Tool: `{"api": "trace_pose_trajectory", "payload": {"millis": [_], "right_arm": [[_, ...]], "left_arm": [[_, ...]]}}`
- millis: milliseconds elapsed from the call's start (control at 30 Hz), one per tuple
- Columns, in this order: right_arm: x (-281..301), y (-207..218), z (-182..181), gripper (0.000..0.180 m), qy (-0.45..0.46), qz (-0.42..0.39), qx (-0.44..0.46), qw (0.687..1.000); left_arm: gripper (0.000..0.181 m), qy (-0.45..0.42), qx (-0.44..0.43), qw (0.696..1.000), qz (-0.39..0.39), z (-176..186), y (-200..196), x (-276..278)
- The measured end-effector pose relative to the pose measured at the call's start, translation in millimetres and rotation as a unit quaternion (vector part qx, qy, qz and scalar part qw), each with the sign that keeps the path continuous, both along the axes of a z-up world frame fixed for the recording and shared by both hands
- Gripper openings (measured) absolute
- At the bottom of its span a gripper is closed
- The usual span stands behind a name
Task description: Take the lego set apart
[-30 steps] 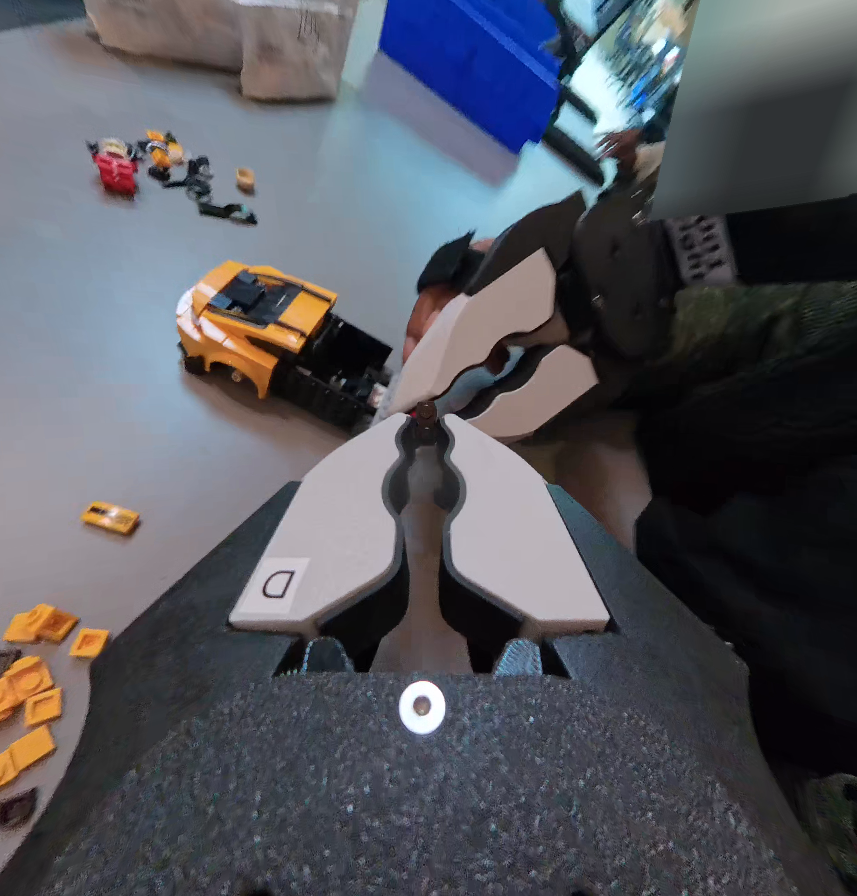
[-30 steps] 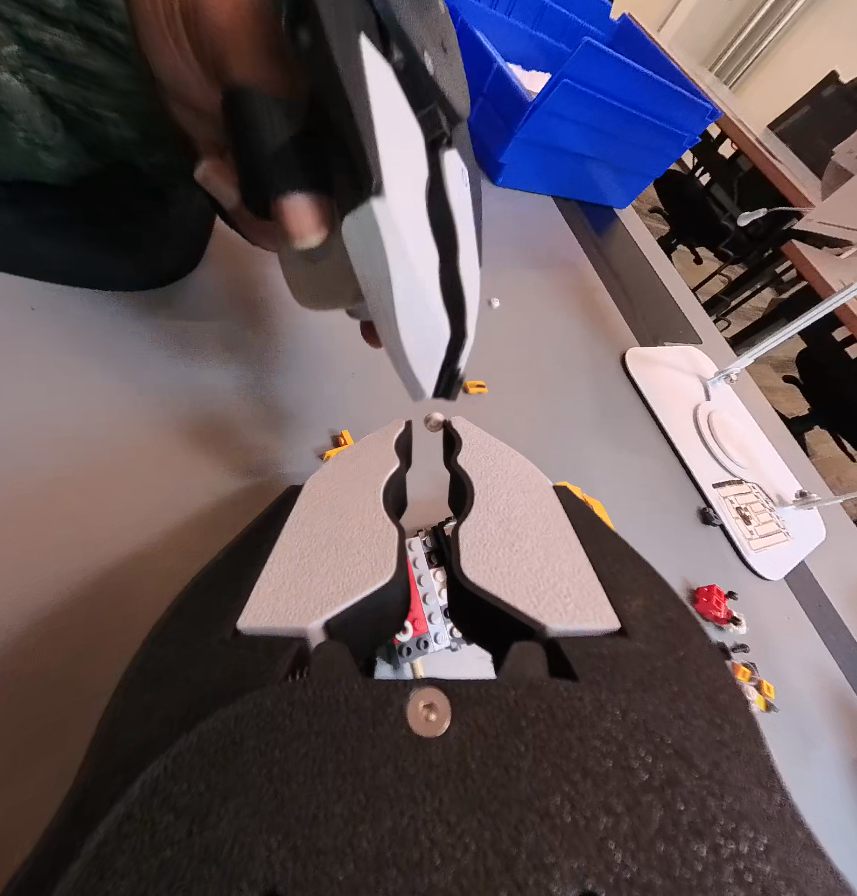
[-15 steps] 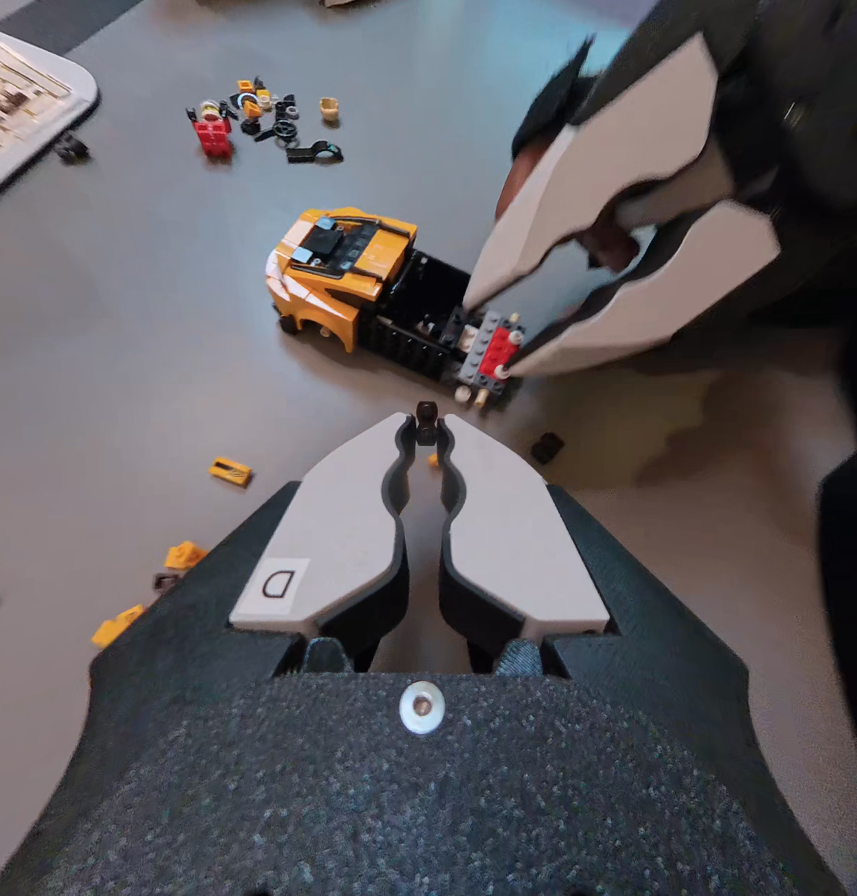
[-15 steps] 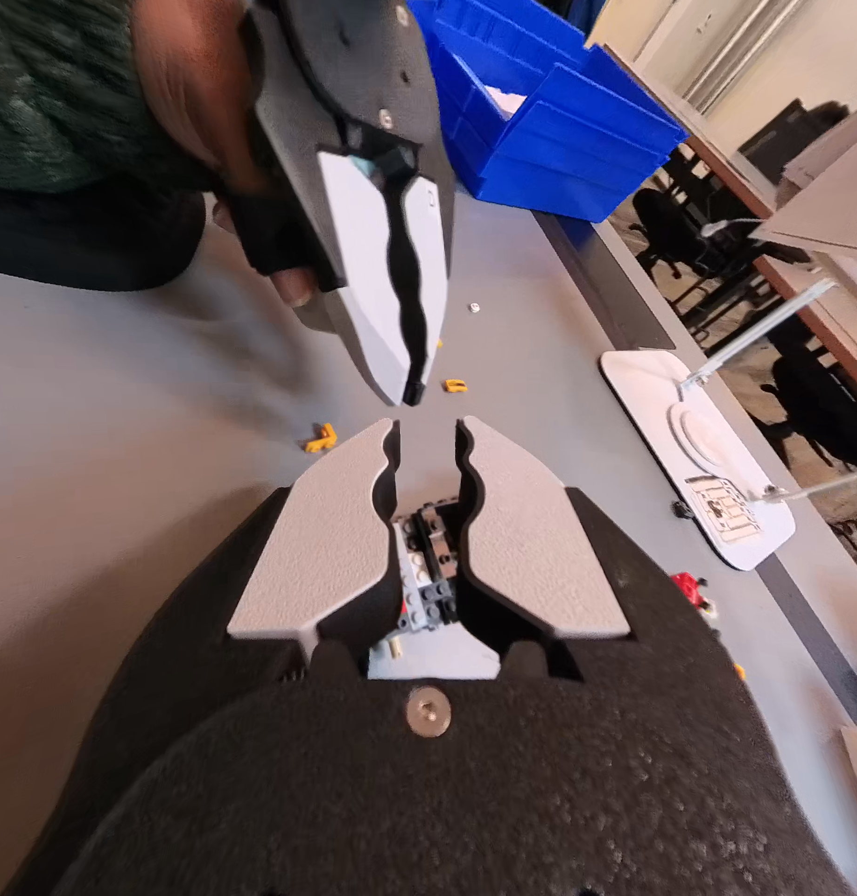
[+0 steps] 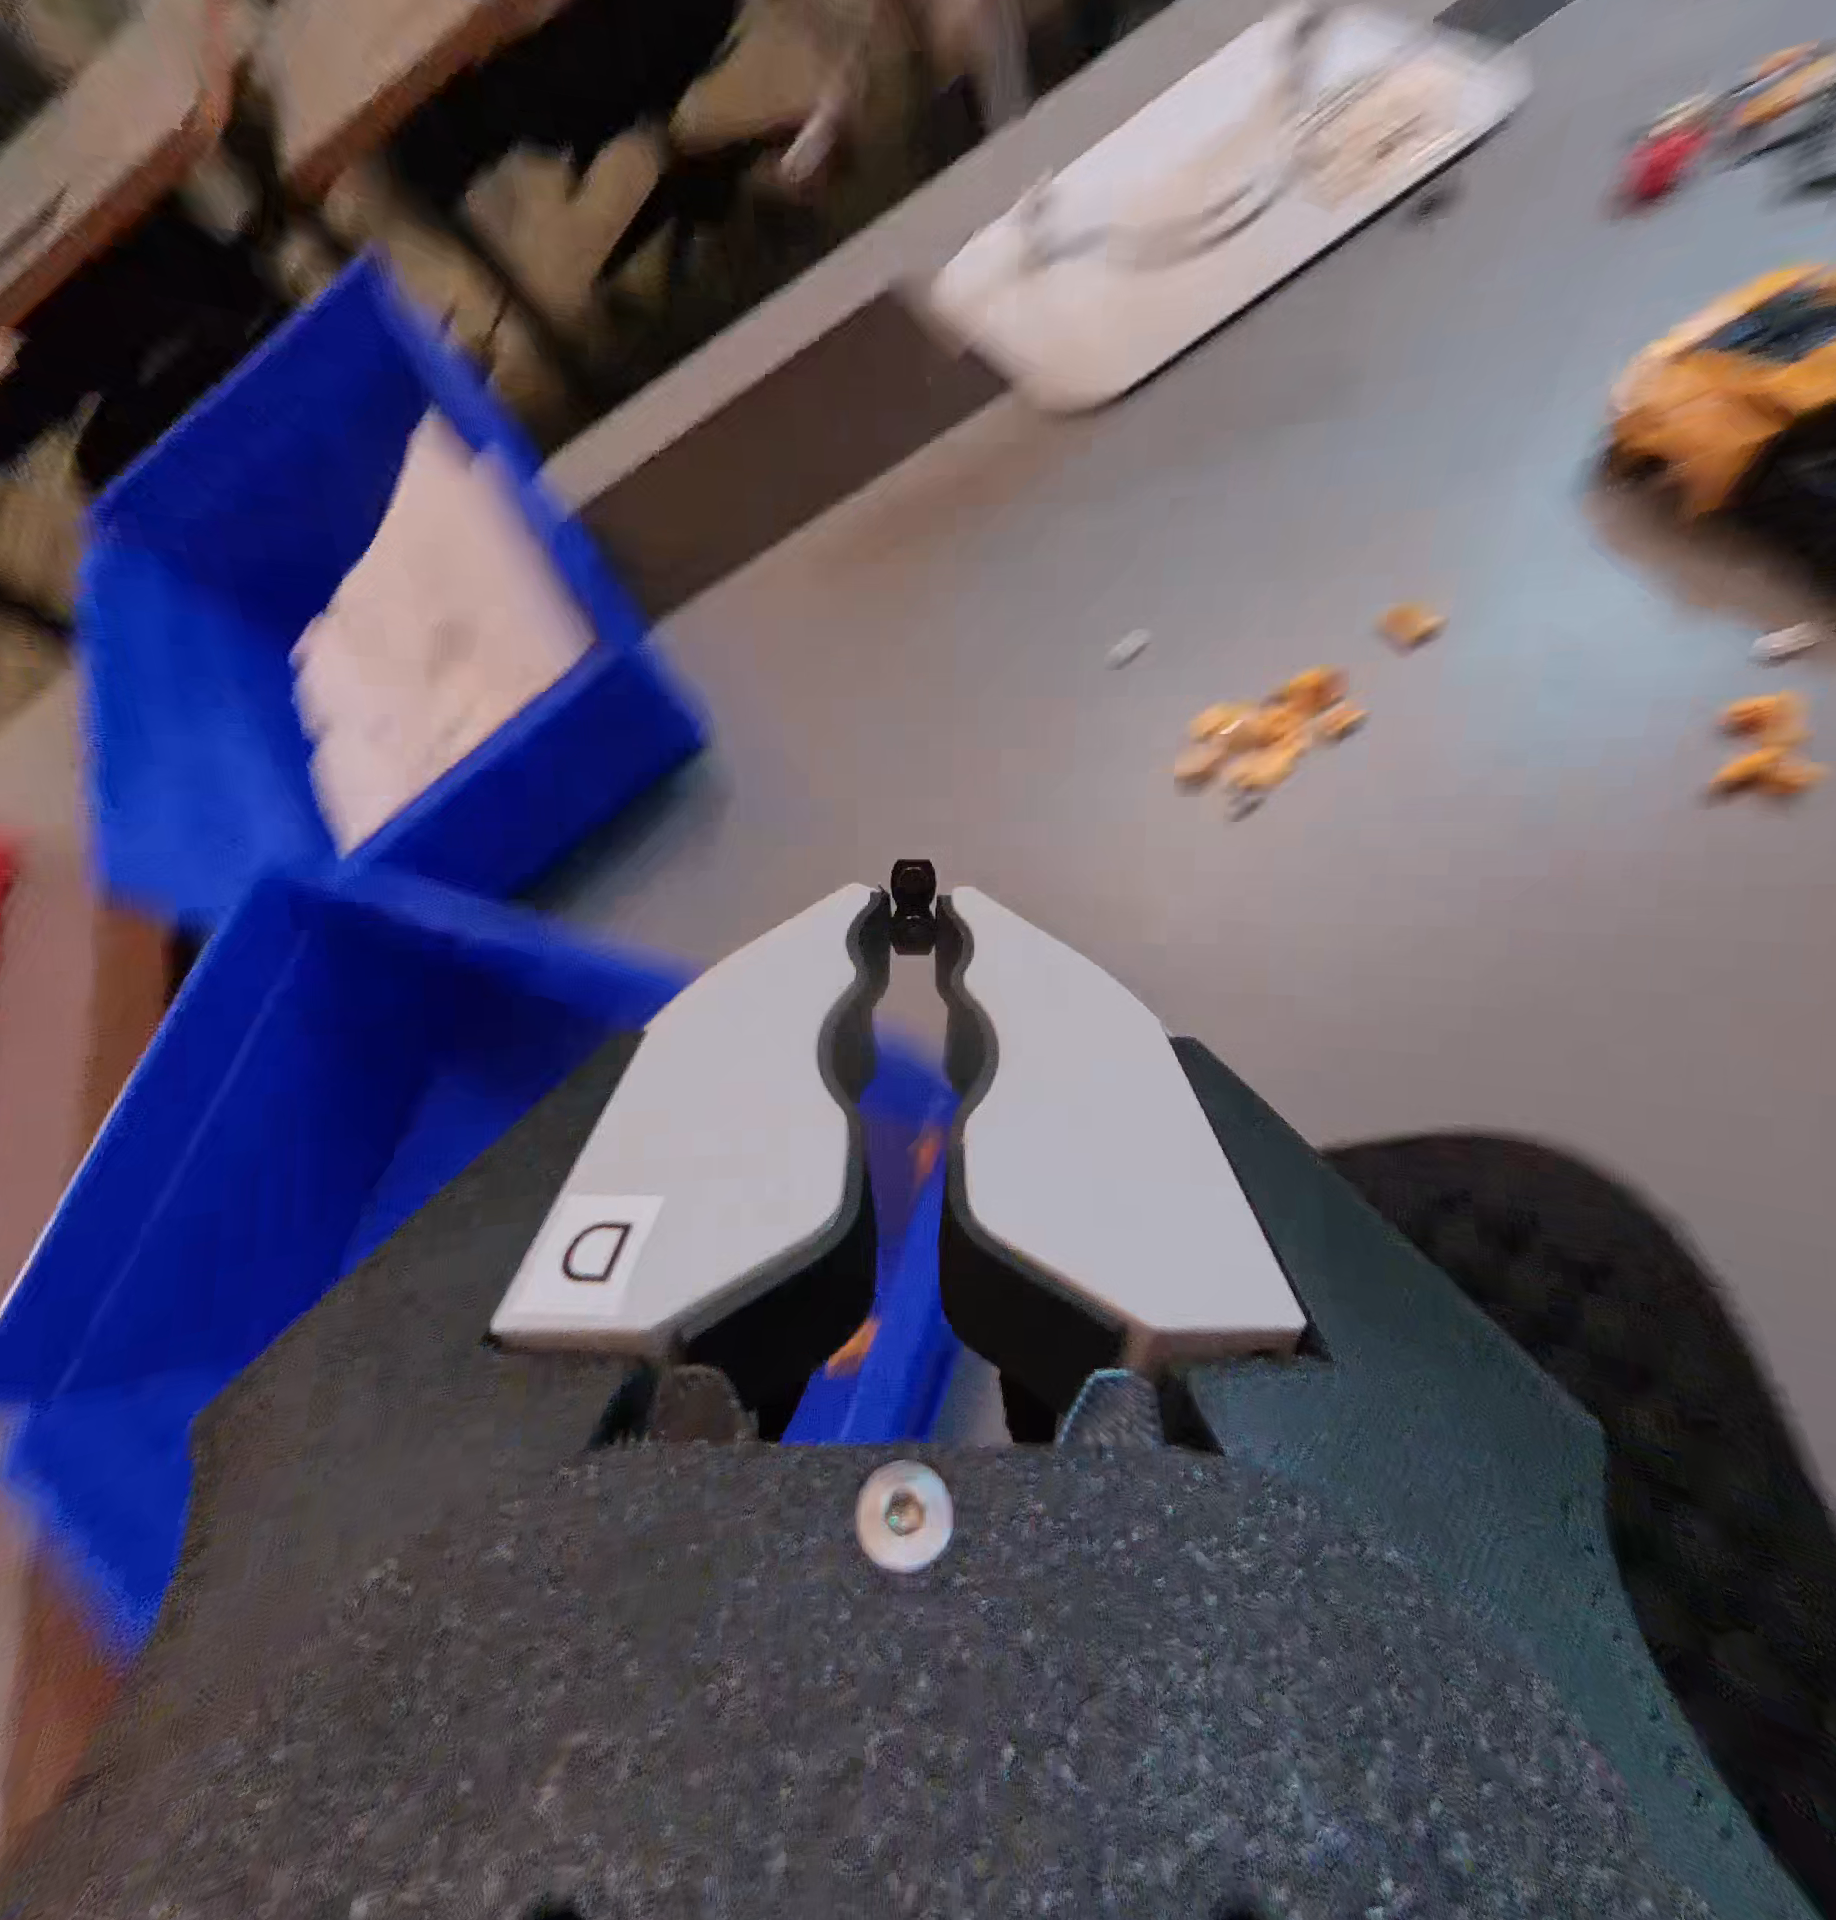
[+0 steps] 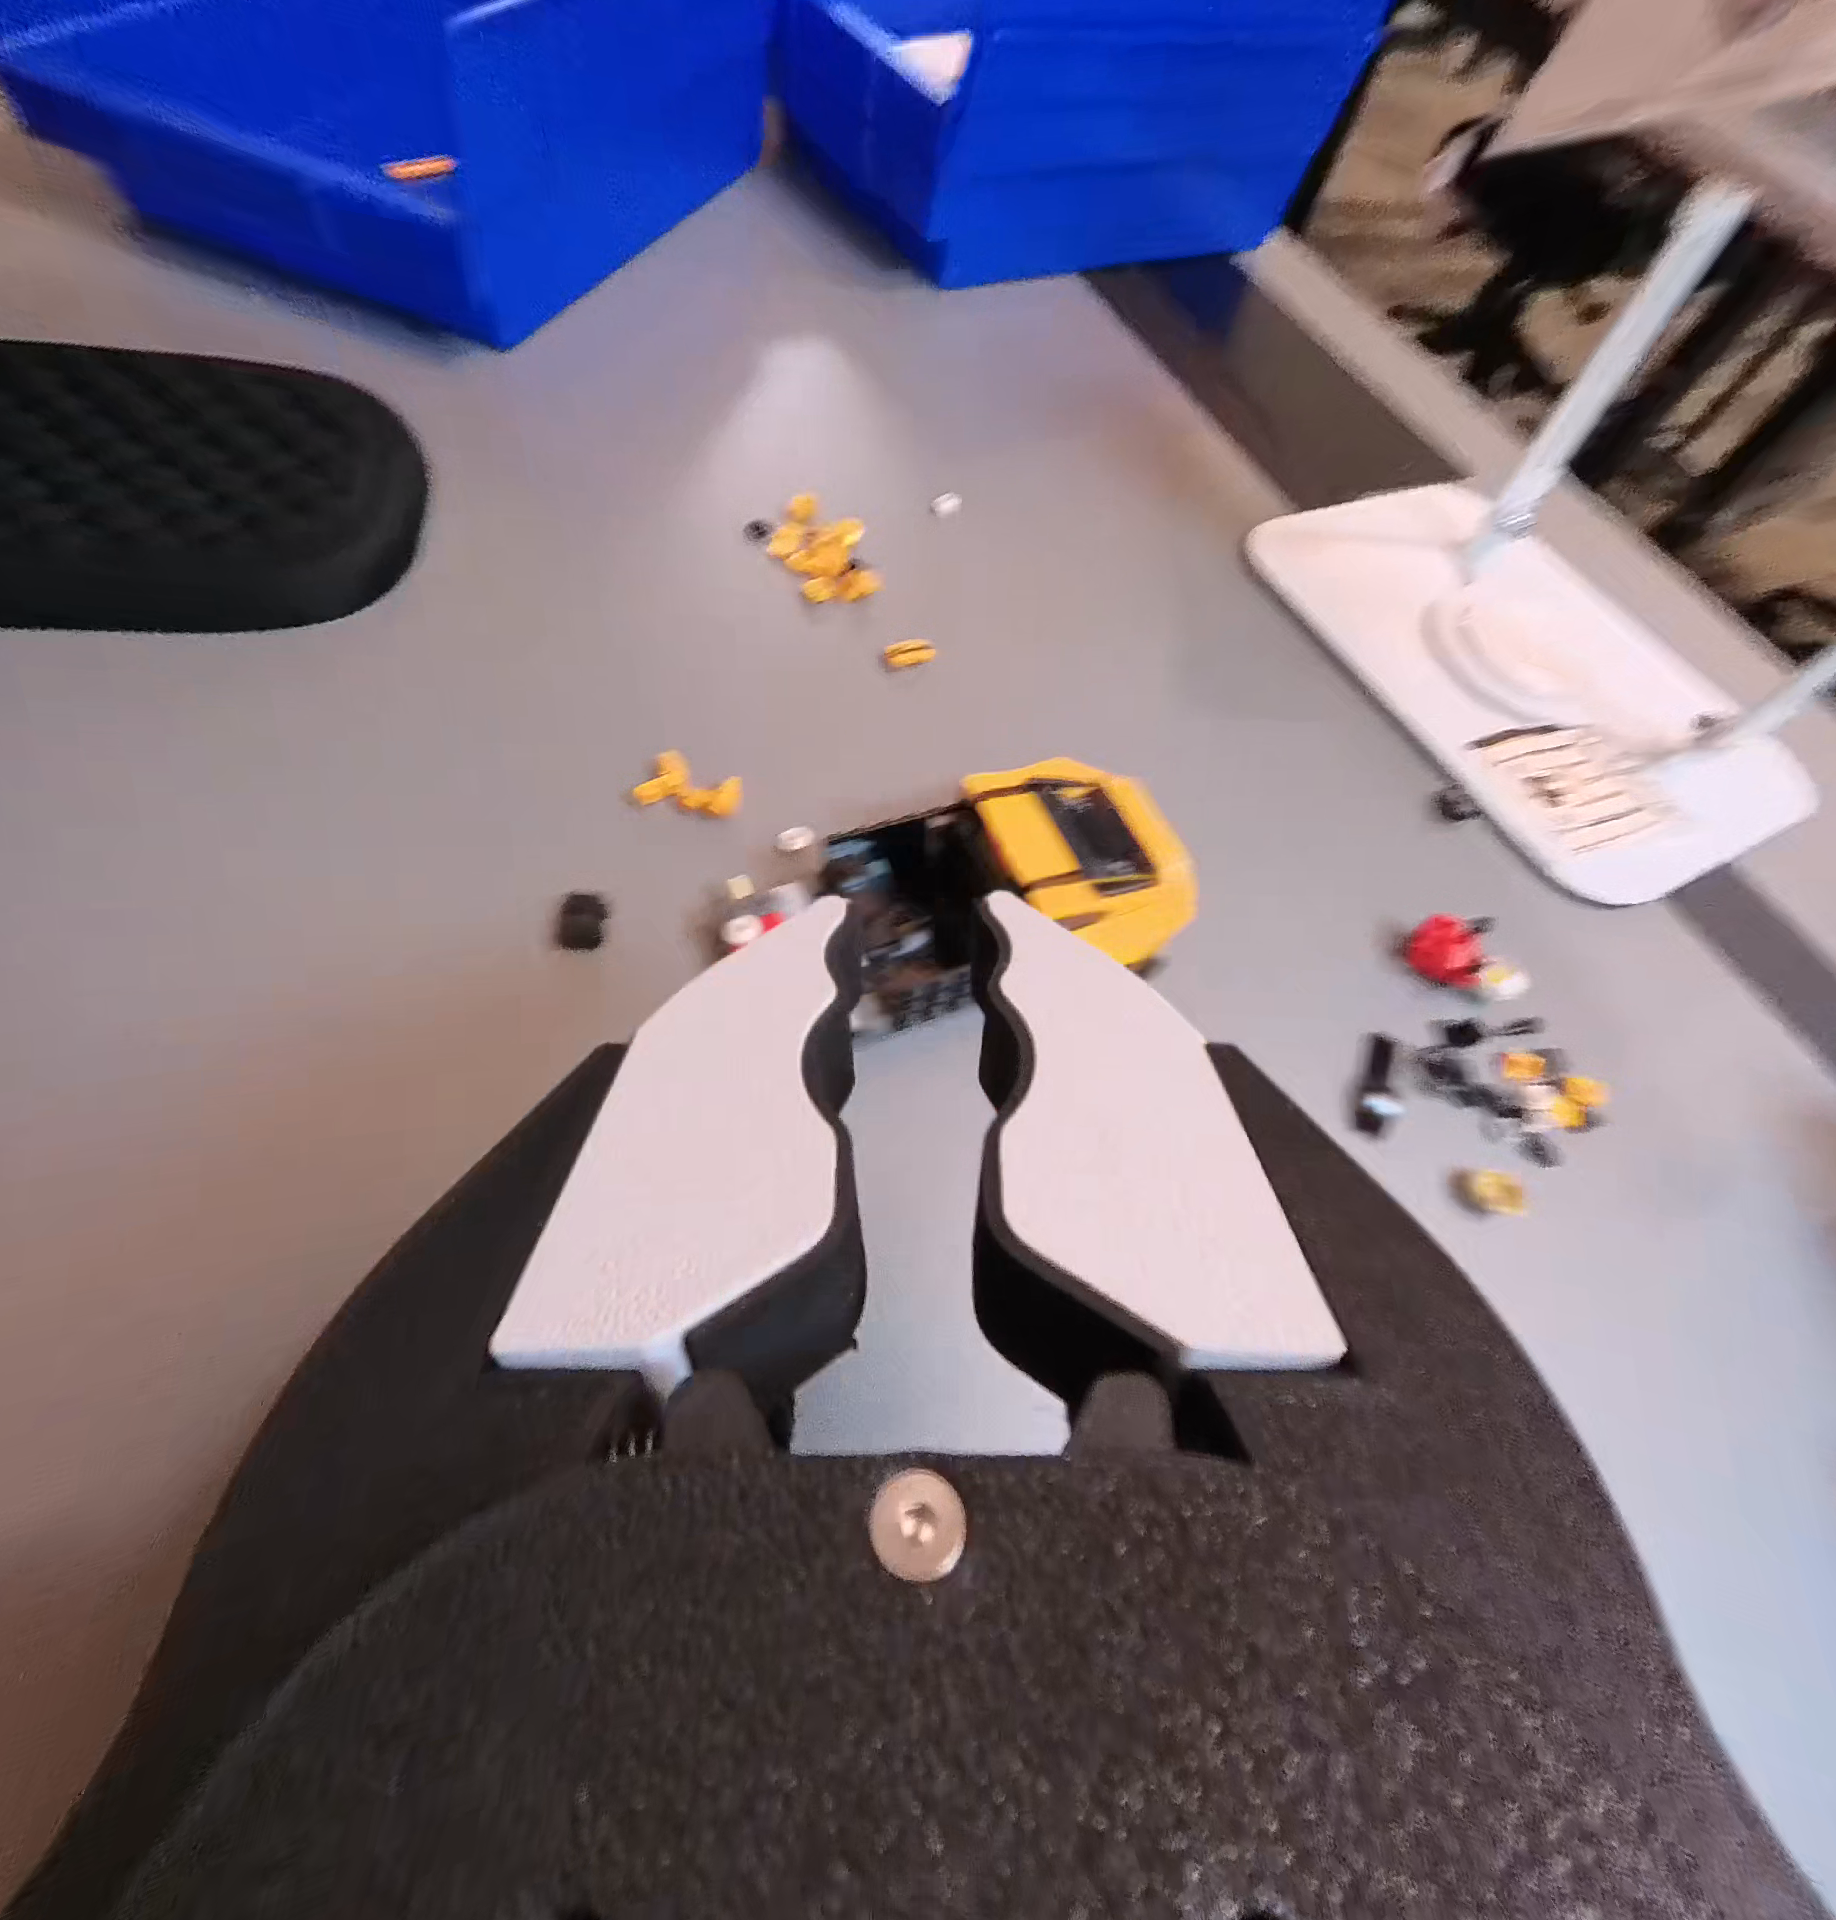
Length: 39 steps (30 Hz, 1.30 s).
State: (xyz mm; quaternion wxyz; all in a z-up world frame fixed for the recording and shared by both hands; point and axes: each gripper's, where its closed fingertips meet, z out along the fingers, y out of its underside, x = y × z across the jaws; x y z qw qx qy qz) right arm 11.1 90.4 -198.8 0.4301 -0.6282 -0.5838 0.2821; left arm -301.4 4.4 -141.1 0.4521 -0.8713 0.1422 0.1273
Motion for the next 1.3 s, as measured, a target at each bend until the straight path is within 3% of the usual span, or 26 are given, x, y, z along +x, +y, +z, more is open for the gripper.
{"api": "trace_pose_trajectory", "payload": {"millis": [133, 233, 333, 433, 533, 633, 733, 800, 900, 1000, 1167, 1267, 1300], "right_arm": [[-2.8, -28.0, -23.7, 0.023, -0.03, 0.044, -0.022, 0.998], [-3.6, -23.7, -27.9, 0.023, -0.045, 0.037, 0.003, 0.998], [2.5, -12.2, -24.4, 0.022, -0.04, 0.012, 0.022, 0.999], [7.9, -2.8, -21.2, 0.021, -0.02, -0.009, 0.01, 1.0], [11.5, 2.1, -20.2, 0.02, -0.01, -0.019, 0.007, 1.0], [12.0, 4.0, -18.7, 0.02, -0.004, -0.023, 0.01, 1.0], [11.8, 5.8, -18.5, 0.02, 0.0, -0.027, 0.01, 1.0], [11.7, 7.4, -19.0, 0.02, 0.002, -0.03, 0.01, 0.999], [14.6, 14.2, -18.6, 0.02, 0.001, -0.05, 0.019, 0.999], [28.6, 37.6, -17.4, 0.022, -0.009, -0.122, 0.048, 0.991], [67.8, 83.1, -12.7, 0.023, 0.001, -0.266, 0.071, 0.961], [88.1, 102.3, -10.5, 0.023, 0.025, -0.328, 0.058, 0.943], [92.9, 106.4, -10.3, 0.023, 0.033, -0.34, 0.053, 0.938]], "left_arm": [[0.009, -0.037, -0.105, 0.983, 0.148, -36.1, -53.1, -87.9], [0.019, -0.091, -0.141, 0.97, 0.178, -70.0, -64.9, -103.7], [0.044, -0.14, -0.156, 0.96, 0.183, -89.2, -65.6, -99.3], [0.061, -0.208, -0.156, 0.955, 0.143, -93.3, -59.0, -76.8], [0.071, -0.216, -0.166, 0.956, 0.112, -95.7, -59.0, -62.9], [0.058, -0.195, -0.121, 0.97, 0.076, -77.2, -51.0, -45.6], [0.027, -0.188, -0.072, 0.976, -0.086, -49.8, -38.4, 29.5], [0.024, -0.211, -0.084, 0.952, -0.206, -50.7, -32.7, 98.3], [0.026, -0.217, -0.136, 0.92, -0.296, -81.0, -18.9, 174.7], [0.031, -0.216, -0.188, 0.903, -0.319, -111.9, -5.7, 229.2], [0.044, -0.16, -0.225, 0.919, -0.282, -145.5, 12.7, 264.6], [0.032, -0.118, -0.211, 0.931, -0.273, -148.4, 19.8, 265.9], [0.019, -0.11, -0.211, 0.931, -0.278, -148.4, 19.3, 265.6]]}}
